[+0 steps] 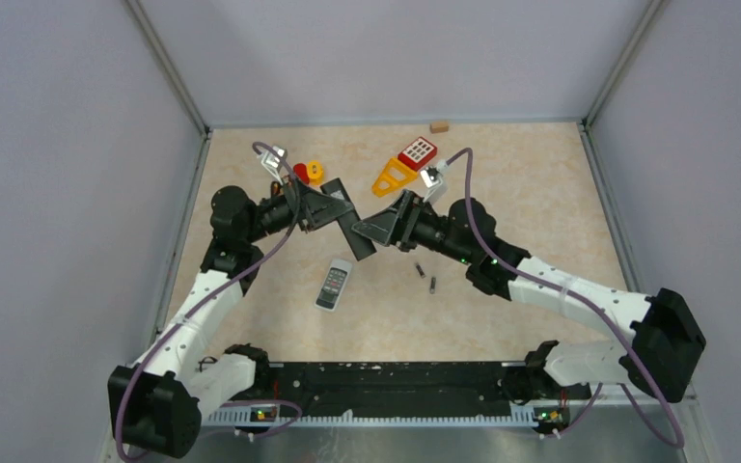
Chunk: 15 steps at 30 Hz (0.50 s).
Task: Load the batteries into the remote control
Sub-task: Load the battery cover into the remote control.
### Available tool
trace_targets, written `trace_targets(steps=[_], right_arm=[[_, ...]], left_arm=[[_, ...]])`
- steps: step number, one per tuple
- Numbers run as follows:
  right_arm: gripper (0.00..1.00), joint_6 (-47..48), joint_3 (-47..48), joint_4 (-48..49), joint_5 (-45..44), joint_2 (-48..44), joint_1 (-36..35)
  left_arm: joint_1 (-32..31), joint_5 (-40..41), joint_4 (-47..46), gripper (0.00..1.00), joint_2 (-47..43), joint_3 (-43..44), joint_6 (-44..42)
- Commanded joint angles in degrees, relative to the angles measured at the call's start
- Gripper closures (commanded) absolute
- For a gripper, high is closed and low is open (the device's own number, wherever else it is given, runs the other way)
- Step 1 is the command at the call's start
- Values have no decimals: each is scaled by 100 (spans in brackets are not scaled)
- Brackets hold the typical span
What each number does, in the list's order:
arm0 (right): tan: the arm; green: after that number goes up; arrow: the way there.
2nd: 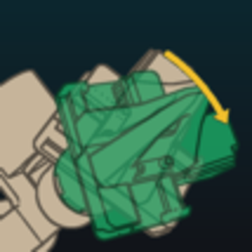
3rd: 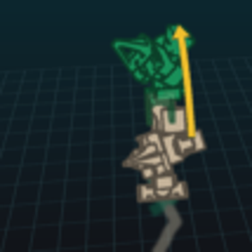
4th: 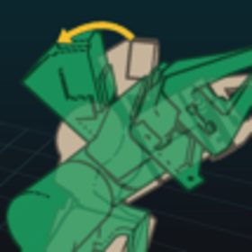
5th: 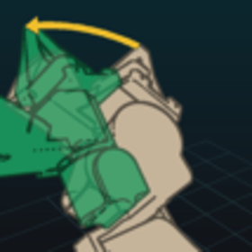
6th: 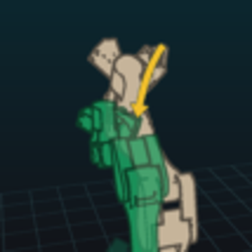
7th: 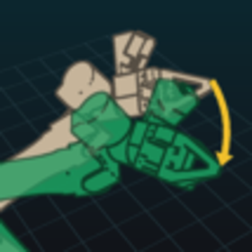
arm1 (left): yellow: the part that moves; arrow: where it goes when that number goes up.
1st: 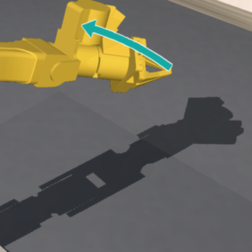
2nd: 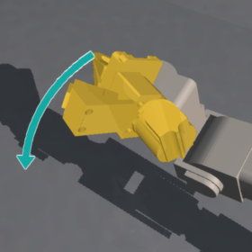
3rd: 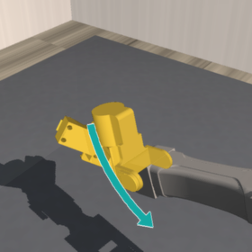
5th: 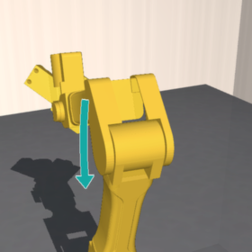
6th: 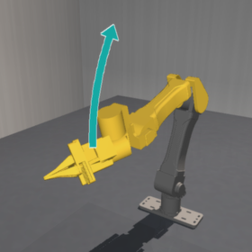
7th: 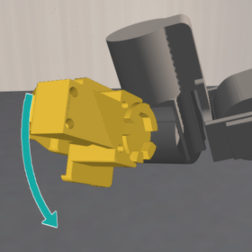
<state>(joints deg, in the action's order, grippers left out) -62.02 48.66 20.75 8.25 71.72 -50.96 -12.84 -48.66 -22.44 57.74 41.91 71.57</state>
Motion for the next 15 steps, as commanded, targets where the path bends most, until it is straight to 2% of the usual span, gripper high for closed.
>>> trace_targets(steps=[1, 7, 11, 15], right_arm=[[24, 1908, 219, -462, 930, -605, 131], [23, 2951, 846, -1116, 2266, -432, 135], [25, 2928, 812, -602, 2470, -326, 40], [32, 2985, 934, -552, 2571, -120, 4]], left_arm=[[-61, -822, 249, 100, -116, 385, -1203], [-61, -1674, -242, 100, -57, 387, -1223], [-61, -1693, -467, 100, -306, 373, -1370], [-65, -1656, -507, 100, -411, 395, -1337]])
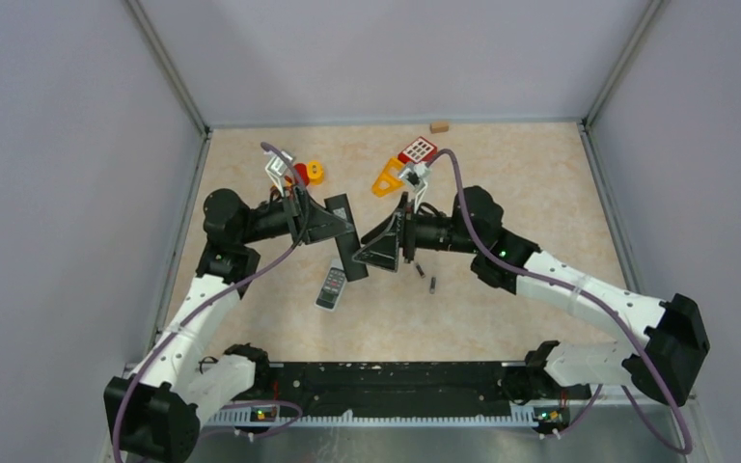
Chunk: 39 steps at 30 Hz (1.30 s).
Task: Load the batteries into the remote control
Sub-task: Load the battery cover into the remote control, then turn over the remote control at the center of the board.
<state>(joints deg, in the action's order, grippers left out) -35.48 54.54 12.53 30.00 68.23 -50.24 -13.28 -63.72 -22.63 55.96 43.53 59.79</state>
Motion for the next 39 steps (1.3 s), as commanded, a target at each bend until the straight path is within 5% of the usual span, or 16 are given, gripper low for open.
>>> trace_targets(steps=[1, 10, 13, 15, 20, 24, 29, 39], right_arm=[[34, 353, 405, 268, 460, 300, -89], [69, -41, 575, 721, 351, 726, -138], [91, -221, 514, 850, 278, 695, -128], [100, -234, 497, 693, 82, 641, -106], [100, -12, 494, -550, -816, 280, 134], [100, 480, 680, -2404, -2509, 74, 478], [100, 1000, 934, -4414, -4938, 418, 1111], [99, 2065, 903, -4704, -6318, 1433, 2222]], left_arm=[[-17, -122, -490, 100, -235, 223, -153], [-17, -188, -883, 100, -104, 117, 163], [-17, -63, -611, 87, -133, 150, 8], [-17, 49, -300, 69, -153, 202, -227], [-17, 815, 1205, 4, -279, 450, -1356], [-17, 2460, 2978, 1, -434, 695, -2427], [-17, 3666, 3306, 1, -764, 438, -2795], [-17, 4326, 3461, 1, -856, 200, -2882]])
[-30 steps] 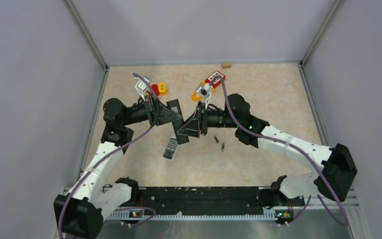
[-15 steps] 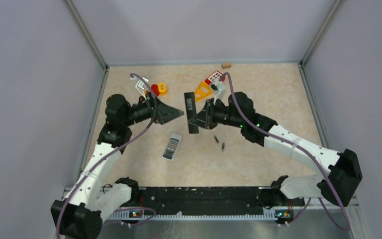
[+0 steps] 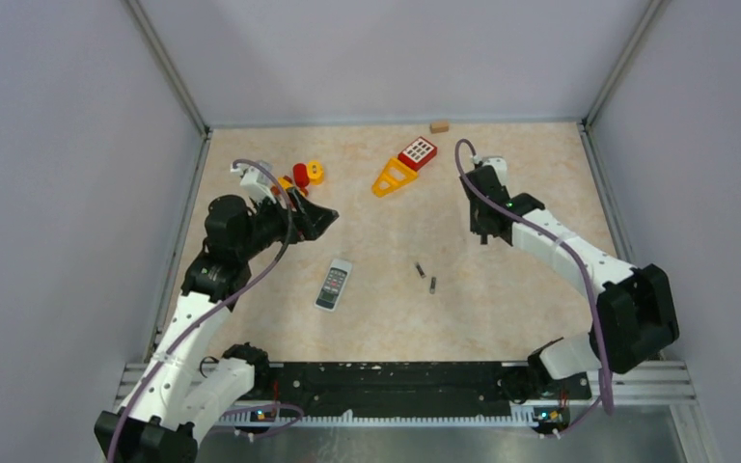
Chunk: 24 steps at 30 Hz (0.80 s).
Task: Load the batteries into the remote control
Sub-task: Turn over the remote control at the center of the board.
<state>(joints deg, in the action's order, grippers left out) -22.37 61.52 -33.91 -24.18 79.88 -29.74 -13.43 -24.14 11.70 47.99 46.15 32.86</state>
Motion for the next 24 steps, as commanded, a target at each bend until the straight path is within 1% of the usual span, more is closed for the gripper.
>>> trace_targets(steps=[1, 6, 10, 15, 18, 20, 22, 23, 24], right_arm=[[99, 896, 153, 42, -1056, 380, 201], [99, 1267, 84, 374, -1329, 1063, 471], [99, 1410, 160, 442, -1596, 1698, 630], [95, 1751, 104, 736, -1621, 2050, 792], [89, 1790, 195, 695, -1419, 2224, 802], [84, 1719, 250, 637, -1247, 2299, 803], [73, 1618, 286, 570, -1102, 2313, 798], [64, 1553, 291, 541, -1066, 2297, 798], [59, 1529, 248, 576, -1003, 2216, 796]], left_arm=[[-2, 386, 50, 1, -59, -67, -211], [-2, 417, 196, 1, -14, -54, -271], [-2, 454, 301, 1, 37, -62, -268], [-2, 359, 324, 1, 176, -50, -198], [-2, 311, 286, 1, 246, -68, -148], [-2, 298, 272, 1, 280, -74, -108], [-2, 368, 286, 1, 290, -88, -69], [-2, 496, 344, 1, 281, -90, -30], [-2, 662, 417, 1, 268, -94, 8]])
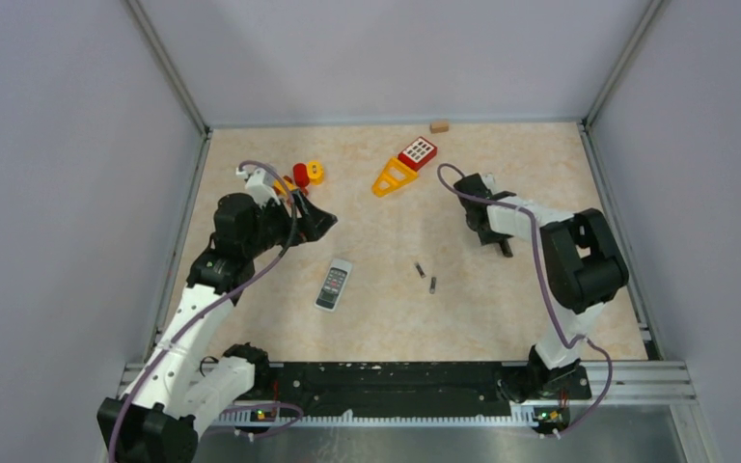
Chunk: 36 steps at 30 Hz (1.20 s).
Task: Load the batteries into the remote control
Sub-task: Turn over the remote control at the center of the board, then pick up the remote control from the center of the board.
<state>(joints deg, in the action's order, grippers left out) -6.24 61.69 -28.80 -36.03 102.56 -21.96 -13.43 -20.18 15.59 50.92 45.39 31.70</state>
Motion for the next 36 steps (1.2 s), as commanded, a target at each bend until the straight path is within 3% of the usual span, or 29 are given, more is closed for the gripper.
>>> trace_targets(steps=[1, 10, 21, 27, 36], right_arm=[[56, -102, 189, 134, 275, -140, 24], [52, -597, 148, 175, 1819, -1071, 77], [47, -1988, -705, 746, 4171, -2174, 72], [47, -2200, -924, 801, 4421, -2357, 75], [47, -2302, -1111, 861, 4455, -2540, 66]], left_arm=[[-2, 425, 98, 1, -33, -26, 156], [-2, 1298, 358, 1, 45, -484, 465], [-366, 1203, 150, 3, 948, -1339, 563], [-1521, 2378, 41, 9, 1348, -1404, 478], [-2255, 3174, 526, 18, 2451, -966, 359]])
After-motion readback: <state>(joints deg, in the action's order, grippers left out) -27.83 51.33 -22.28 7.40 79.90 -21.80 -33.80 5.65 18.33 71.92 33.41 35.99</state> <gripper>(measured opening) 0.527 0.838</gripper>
